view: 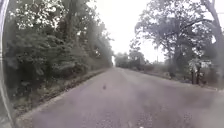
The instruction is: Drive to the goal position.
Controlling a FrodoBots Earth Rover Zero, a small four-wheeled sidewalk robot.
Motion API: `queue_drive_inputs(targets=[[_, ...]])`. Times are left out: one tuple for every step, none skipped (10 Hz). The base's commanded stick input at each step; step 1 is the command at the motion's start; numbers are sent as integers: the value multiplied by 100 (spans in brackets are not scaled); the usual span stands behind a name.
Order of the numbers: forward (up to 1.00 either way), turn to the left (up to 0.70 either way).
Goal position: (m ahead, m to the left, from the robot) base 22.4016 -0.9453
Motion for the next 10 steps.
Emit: queue_drive_inputs(targets=[[70, 1], [70, 1], [70, 1], [70, 1], [70, 1], [70, 1], [70, 1], [70, 1], [70, 1], [70, 1]])
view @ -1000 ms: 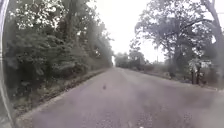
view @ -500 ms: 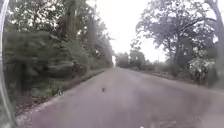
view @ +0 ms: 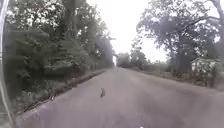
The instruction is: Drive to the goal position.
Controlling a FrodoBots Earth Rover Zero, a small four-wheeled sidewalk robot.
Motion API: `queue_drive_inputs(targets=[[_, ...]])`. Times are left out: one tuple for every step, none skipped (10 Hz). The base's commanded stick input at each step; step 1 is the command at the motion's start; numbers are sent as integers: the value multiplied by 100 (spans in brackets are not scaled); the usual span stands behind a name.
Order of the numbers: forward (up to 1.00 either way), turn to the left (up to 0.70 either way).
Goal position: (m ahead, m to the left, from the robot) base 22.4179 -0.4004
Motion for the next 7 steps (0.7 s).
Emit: queue_drive_inputs(targets=[[70, 1], [70, 1], [70, 1], [70, 1], [70, 1], [70, 1], [70, 1]])
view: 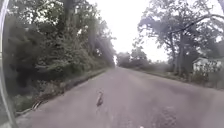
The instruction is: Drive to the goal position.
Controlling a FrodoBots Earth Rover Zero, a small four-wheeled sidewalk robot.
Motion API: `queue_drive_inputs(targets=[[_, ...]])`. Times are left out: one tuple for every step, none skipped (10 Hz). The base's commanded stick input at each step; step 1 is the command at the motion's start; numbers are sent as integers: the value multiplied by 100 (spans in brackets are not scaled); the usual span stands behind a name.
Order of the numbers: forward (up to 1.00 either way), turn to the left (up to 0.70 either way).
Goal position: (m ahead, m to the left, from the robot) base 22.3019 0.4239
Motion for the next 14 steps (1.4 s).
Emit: queue_drive_inputs(targets=[[70, 1], [70, 0], [70, -4], [70, -8], [70, -11], [70, 0], [70, 1], [70, 1], [70, 1], [70, 1], [70, 1], [70, 1], [70, 1], [70, 1]])
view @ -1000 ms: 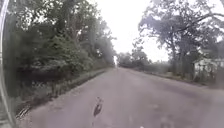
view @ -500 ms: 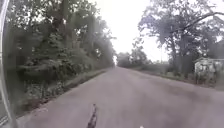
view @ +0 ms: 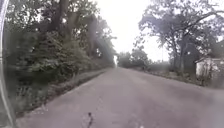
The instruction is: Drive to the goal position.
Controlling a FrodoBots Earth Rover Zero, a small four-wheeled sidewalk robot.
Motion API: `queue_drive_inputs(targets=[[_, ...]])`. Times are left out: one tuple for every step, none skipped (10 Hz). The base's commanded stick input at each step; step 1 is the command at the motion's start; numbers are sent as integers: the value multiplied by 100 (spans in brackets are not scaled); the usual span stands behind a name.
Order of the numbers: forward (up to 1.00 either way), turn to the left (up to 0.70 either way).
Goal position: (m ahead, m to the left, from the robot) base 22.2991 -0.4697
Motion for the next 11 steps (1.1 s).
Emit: queue_drive_inputs(targets=[[70, 1], [70, 1], [70, 1], [70, 1], [70, 1], [70, 1], [70, 1], [70, 1], [70, 1], [70, 1], [70, 1]])
